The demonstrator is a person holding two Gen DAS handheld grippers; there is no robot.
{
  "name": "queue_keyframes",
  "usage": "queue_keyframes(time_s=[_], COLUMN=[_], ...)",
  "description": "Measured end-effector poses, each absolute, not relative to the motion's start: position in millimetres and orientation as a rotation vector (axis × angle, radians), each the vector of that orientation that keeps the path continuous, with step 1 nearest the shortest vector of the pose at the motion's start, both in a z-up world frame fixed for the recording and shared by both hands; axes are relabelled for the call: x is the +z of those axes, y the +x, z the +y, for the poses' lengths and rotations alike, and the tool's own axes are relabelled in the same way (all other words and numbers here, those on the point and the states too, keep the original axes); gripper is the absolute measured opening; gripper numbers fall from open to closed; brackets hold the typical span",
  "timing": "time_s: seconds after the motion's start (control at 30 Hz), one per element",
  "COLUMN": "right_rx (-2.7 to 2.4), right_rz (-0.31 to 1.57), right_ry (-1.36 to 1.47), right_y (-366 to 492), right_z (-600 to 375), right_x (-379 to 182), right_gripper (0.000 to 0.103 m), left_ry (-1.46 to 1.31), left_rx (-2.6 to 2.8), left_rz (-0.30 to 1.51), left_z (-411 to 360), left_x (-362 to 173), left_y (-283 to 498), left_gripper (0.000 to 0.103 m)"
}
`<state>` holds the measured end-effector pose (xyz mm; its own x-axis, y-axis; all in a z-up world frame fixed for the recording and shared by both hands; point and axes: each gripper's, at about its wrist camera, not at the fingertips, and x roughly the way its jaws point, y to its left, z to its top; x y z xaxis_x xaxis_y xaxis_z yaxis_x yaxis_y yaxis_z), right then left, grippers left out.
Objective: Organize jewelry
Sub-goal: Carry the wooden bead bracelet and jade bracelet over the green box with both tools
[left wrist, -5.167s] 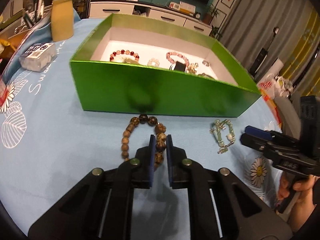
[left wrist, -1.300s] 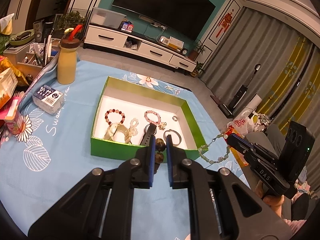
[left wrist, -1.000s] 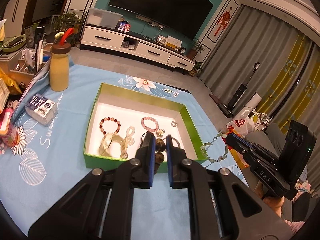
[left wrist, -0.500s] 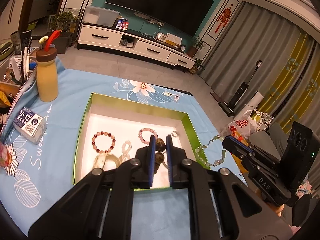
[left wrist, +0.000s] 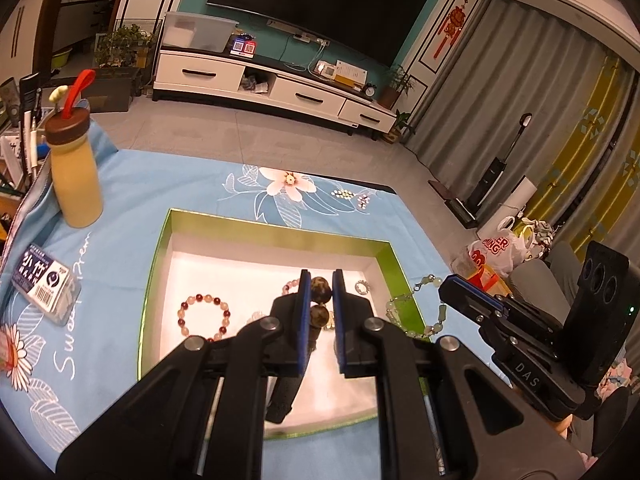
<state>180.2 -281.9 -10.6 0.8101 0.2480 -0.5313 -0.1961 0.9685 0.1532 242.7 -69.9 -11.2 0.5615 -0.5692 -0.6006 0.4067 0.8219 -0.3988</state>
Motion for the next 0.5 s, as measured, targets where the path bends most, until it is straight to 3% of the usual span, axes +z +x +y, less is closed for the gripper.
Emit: queue_keyframes(time_s=[0.5], right_rx=[0.231], right_rz=[0.608], right_ry=[0.095], right_y=[211.7], right_z=[-287.8], right_x=[-19.5], right_gripper=[0.005], left_ry=[-0.176], left_rx=[-0.584], left_rz=[0.816], left_z=[-97.6], left_x=[-23.7], left_y=[272.3], left_gripper=[0.010])
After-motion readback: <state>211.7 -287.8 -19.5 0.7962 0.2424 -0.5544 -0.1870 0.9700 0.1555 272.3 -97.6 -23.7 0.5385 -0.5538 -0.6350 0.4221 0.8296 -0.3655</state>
